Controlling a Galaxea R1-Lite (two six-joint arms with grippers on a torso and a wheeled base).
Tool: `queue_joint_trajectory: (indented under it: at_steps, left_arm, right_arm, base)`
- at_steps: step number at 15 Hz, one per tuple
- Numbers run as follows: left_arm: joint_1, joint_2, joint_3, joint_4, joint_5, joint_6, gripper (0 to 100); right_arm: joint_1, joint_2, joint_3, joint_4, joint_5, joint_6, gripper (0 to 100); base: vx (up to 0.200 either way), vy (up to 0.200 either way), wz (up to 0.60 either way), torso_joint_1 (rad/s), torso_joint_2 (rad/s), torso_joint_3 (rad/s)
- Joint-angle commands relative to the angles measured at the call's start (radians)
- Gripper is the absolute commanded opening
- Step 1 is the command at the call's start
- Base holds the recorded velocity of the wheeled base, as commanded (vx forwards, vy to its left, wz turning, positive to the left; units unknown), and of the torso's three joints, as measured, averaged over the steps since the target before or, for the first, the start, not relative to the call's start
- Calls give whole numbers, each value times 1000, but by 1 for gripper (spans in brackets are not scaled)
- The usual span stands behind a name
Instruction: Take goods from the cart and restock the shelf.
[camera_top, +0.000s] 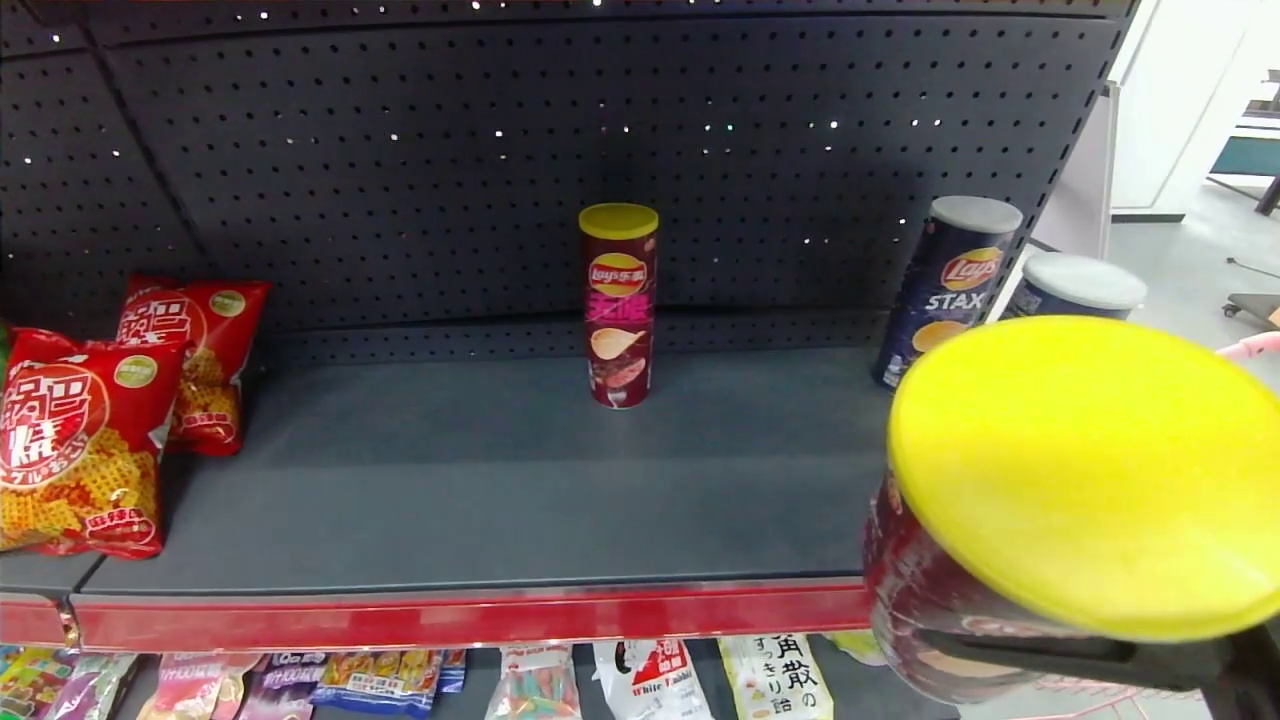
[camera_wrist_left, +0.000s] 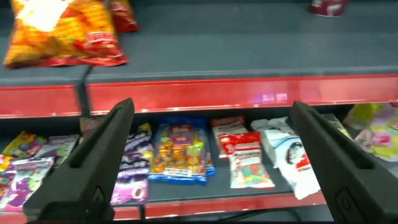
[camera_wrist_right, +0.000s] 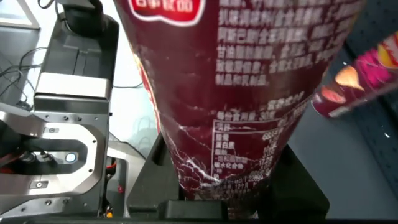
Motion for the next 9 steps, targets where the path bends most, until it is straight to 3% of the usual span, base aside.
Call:
queue_joint_trajectory:
  at_steps: [1, 6, 9]
  left_arm:
    - [0, 1, 0, 0, 0, 0, 100]
    - [0, 1, 0, 0, 0, -1, 100]
    - [0, 1, 1, 0, 0, -1, 100]
  right_arm:
    - [1, 2, 9, 1, 1, 0, 0]
    - [-2, -1, 24, -1, 4, 0, 0]
    - [-2, 2, 24, -1, 4, 0, 0]
  base:
    - [0, 0, 0, 0, 0, 0]
    - [0, 0, 0, 0, 0, 0]
    - [200, 0, 0, -3, 2, 1]
